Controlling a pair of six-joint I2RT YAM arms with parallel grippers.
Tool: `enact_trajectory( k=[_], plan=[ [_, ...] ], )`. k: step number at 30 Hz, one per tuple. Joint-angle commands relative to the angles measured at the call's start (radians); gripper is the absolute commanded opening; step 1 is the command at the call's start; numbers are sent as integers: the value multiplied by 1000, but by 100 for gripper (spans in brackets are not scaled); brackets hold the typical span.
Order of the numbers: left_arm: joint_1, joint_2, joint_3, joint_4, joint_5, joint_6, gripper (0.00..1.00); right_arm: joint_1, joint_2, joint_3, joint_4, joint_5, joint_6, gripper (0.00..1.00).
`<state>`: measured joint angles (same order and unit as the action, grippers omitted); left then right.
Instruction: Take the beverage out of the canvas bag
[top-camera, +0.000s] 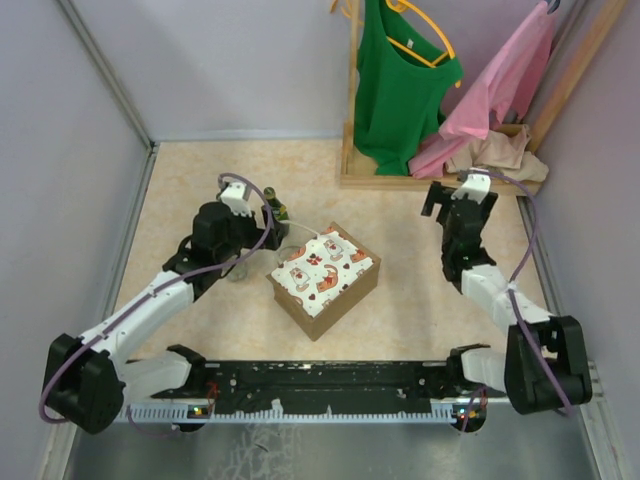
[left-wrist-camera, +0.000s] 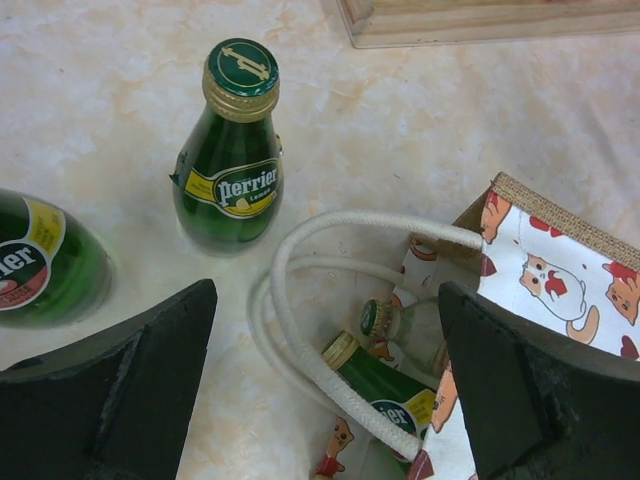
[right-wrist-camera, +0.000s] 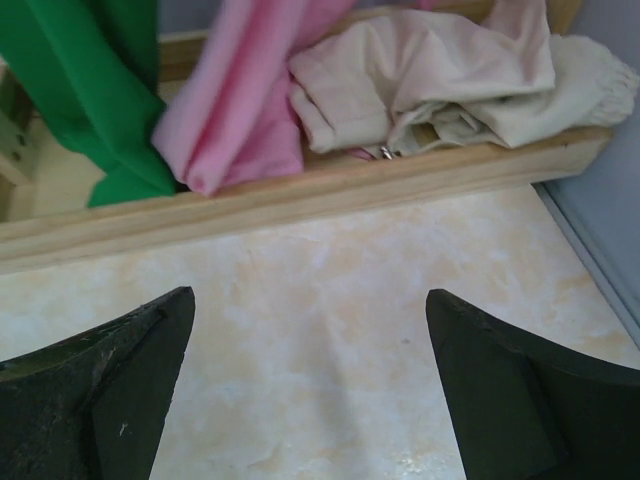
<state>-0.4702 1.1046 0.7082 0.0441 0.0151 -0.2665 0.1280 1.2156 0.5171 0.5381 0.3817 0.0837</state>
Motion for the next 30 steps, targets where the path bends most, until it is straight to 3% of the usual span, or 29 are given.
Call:
enact_trajectory(
  k=[1, 5, 12, 17, 21, 26, 30],
  plan=[
    [-25, -3, -5, 33, -20, -16, 97, 127, -87, 185, -304, 24, 16, 99],
    [-41, 2, -12, 46, -34, -24, 95, 267, -79, 339, -440, -2, -37, 99],
    [-106, 72, 17, 2, -124, -36, 85, 425, 11, 532, -593, -227, -83, 99],
    [-145, 110, 49, -68, -210, -78, 85, 591, 151, 614, -637, -158, -204, 99],
    [-153, 136, 54, -79, -238, -98, 84, 636, 221, 633, -636, -121, -208, 99],
    [-153, 182, 52, -25, -177, -97, 46, 639, 213, 598, -603, -113, -179, 99],
    [-159, 255, 82, -3, -94, -110, 36, 638, 189, 559, -605, -100, -167, 99]
  ],
)
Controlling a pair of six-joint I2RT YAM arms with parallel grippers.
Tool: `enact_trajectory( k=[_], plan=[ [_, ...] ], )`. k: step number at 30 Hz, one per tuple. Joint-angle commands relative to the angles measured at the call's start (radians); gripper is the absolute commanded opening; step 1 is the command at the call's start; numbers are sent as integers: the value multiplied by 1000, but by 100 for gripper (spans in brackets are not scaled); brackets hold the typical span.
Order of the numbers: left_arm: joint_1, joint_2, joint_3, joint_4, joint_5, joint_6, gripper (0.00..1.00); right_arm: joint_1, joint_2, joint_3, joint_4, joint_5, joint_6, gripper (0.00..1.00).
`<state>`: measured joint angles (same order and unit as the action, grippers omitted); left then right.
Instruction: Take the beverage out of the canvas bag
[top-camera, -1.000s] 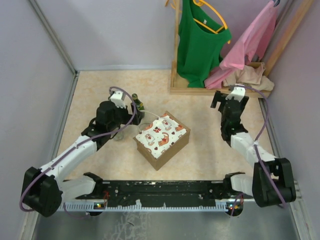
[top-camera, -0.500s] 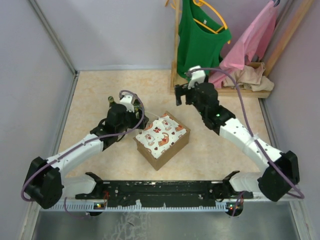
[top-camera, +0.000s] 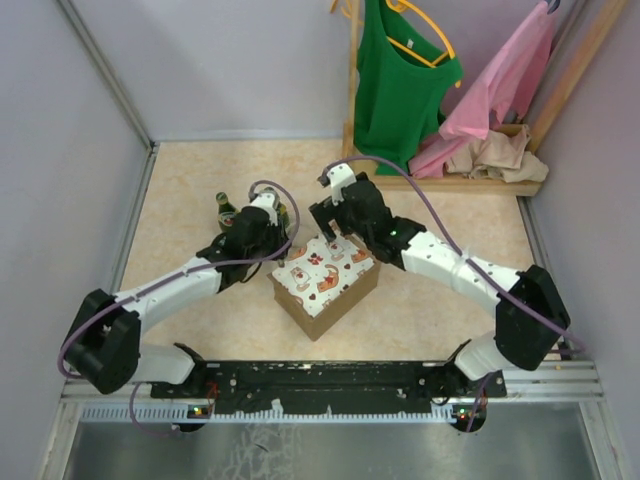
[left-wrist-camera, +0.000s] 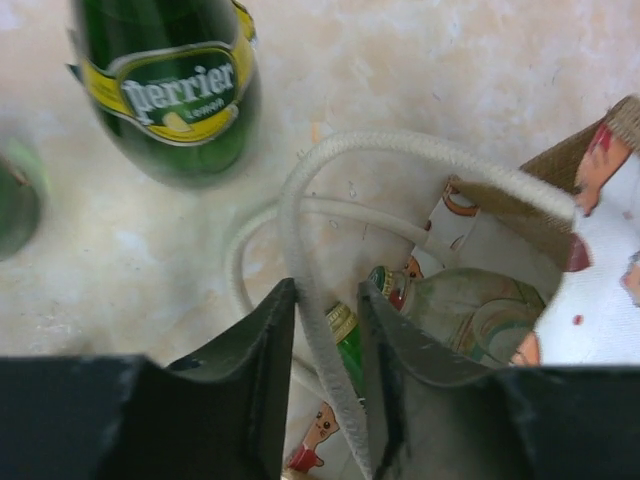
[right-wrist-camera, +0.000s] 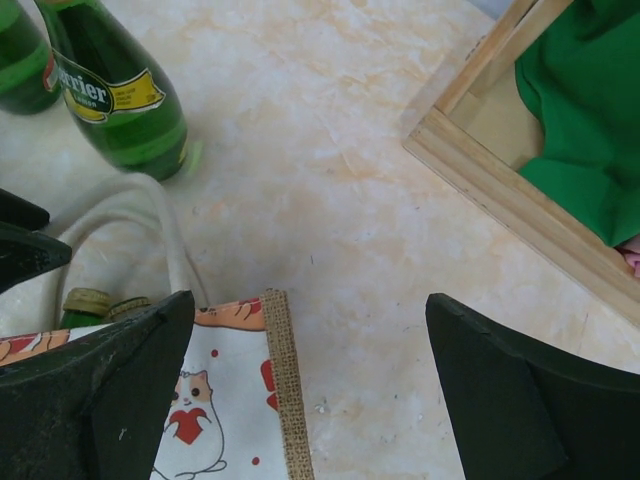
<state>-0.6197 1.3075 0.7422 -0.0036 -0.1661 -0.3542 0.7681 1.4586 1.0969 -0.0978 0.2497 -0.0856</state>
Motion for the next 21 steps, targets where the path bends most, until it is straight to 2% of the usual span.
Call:
enact_trajectory(
  k=[1, 4, 7, 14, 21],
  plan=[
    [-15, 69, 55, 51, 99, -23, 31, -2, -58, -29, 23, 31, 10, 99],
    [-37, 106, 71, 82, 134, -17, 24, -1, -75, -72, -2, 38, 39, 99],
    [-57, 140, 97, 109, 167, -3, 21, -1, -122, -140, 10, 81, 73, 99],
    [-113, 267, 236, 131, 260, 44, 20, -1, -225, -193, -1, 179, 92, 99],
    [-164, 418, 382, 139, 334, 54, 20, -2, -265, -197, -40, 166, 107, 99]
  ],
)
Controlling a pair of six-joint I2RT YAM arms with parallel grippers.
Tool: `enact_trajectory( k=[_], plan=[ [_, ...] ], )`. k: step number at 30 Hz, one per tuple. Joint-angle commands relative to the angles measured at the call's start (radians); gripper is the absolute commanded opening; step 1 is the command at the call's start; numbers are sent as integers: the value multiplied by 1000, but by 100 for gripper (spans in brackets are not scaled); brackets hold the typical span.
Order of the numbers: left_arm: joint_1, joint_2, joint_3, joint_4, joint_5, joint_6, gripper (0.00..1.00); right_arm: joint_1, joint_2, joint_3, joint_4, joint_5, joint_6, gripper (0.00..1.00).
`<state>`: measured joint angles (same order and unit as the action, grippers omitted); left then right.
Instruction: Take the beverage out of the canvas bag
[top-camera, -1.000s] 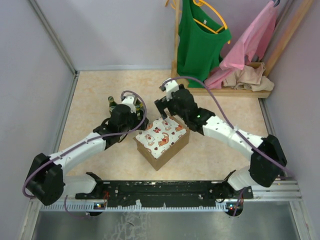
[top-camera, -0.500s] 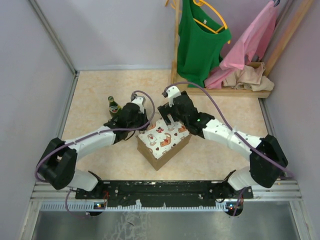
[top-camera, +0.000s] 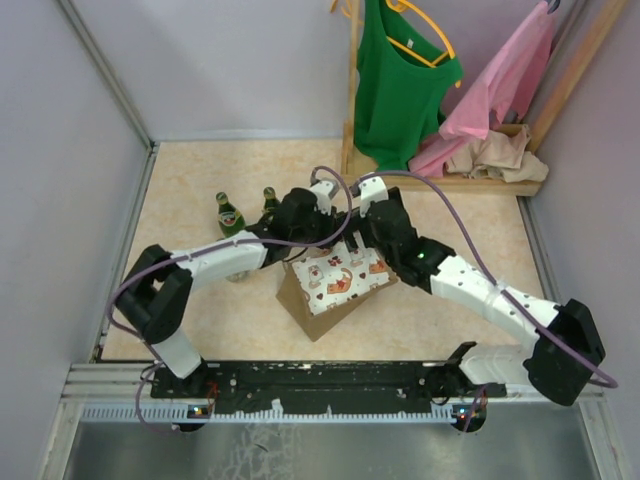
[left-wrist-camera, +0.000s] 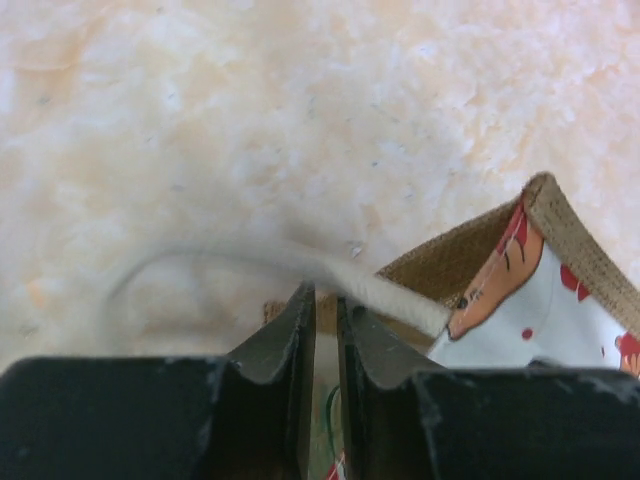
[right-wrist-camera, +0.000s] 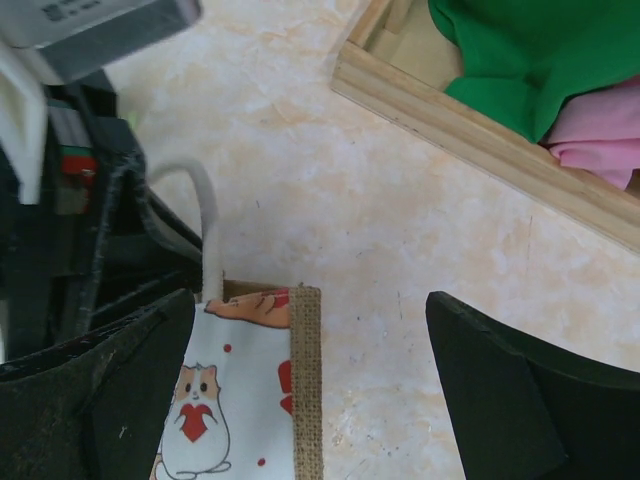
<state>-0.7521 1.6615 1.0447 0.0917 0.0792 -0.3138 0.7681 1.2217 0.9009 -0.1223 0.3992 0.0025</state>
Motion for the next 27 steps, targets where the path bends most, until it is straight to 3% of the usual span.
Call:
enact_trajectory(
  k=[1, 8, 16, 18, 21, 22, 24, 27],
  plan=[
    [-38, 82, 99, 43, 98, 13, 20, -2, -30, -3, -25, 17, 27, 99],
    [-63, 205, 258, 50, 157, 26, 21, -1, -97, -47, -26, 38, 50, 99],
    [-87, 340, 537, -14, 184, 93, 24, -1, -129, -51, -29, 104, 51, 99],
    [-88, 342, 553, -20, 168, 95, 37, -2, -129, -49, -27, 110, 52, 99],
    [-87, 320, 531, -46, 105, 101, 80, -1, -126, -40, -21, 114, 54, 99],
    [-86, 308, 517, -57, 76, 104, 87, -1, -125, -37, -18, 113, 54, 99],
    [-83, 265, 482, -64, 24, 111, 99, -2, -121, -31, -10, 105, 52, 99],
    [-81, 214, 444, -82, -39, 123, 99, -2, -104, -16, -4, 96, 52, 99]
  ],
)
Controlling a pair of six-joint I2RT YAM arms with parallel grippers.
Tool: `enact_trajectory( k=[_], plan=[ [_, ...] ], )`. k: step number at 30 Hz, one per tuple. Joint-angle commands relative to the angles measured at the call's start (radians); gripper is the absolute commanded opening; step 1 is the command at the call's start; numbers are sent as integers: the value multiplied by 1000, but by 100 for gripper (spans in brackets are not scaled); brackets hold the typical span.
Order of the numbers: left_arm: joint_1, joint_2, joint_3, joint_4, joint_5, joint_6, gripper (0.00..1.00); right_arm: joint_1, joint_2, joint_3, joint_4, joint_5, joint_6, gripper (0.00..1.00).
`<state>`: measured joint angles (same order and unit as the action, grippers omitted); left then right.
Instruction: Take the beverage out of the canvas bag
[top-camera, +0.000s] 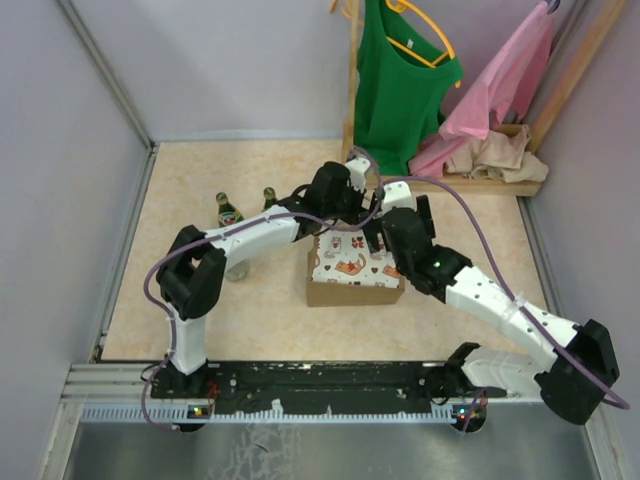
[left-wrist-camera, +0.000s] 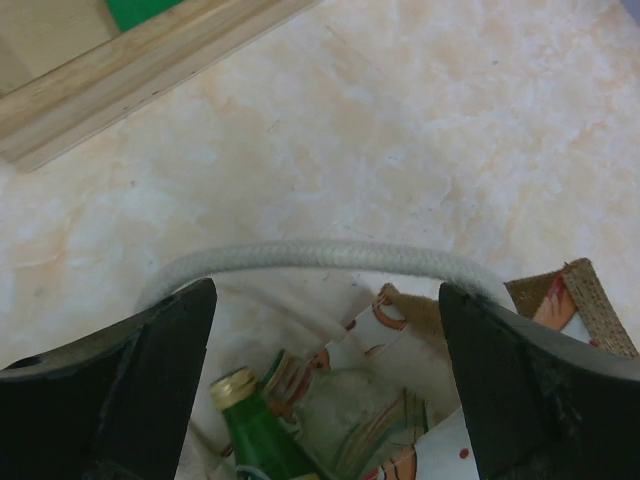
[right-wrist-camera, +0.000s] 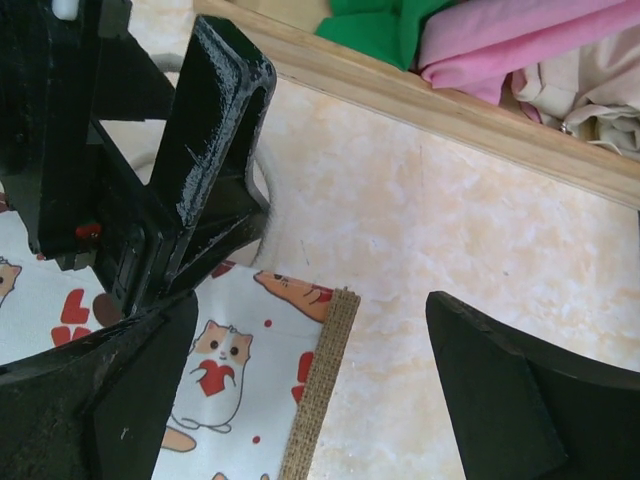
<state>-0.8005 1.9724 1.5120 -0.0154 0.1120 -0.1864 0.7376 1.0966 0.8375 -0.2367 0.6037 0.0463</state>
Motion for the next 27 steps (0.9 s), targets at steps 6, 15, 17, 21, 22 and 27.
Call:
enact_trajectory(
  k=[6, 15, 17, 21, 22, 27],
  plan=[
    [-31, -173, -84, -16, -197, 16, 100, 29, 66, 87, 115, -106, 18, 99],
    [-32, -266, -166, -43, -181, -8, 99, 22, 111, 157, 112, -42, 19, 99],
    [-32, -300, -180, -40, -180, -13, 99, -2, 121, 180, 109, -53, 36, 99],
    [-35, -359, -210, -56, -194, -16, 99, -116, 166, 253, 58, -153, 106, 99],
    [-35, -373, -222, -64, -204, -19, 99, -141, 177, 270, 45, -173, 116, 99],
    [-35, -429, -292, -93, -242, -50, 99, -199, 223, 327, -44, -183, 160, 99]
  ],
)
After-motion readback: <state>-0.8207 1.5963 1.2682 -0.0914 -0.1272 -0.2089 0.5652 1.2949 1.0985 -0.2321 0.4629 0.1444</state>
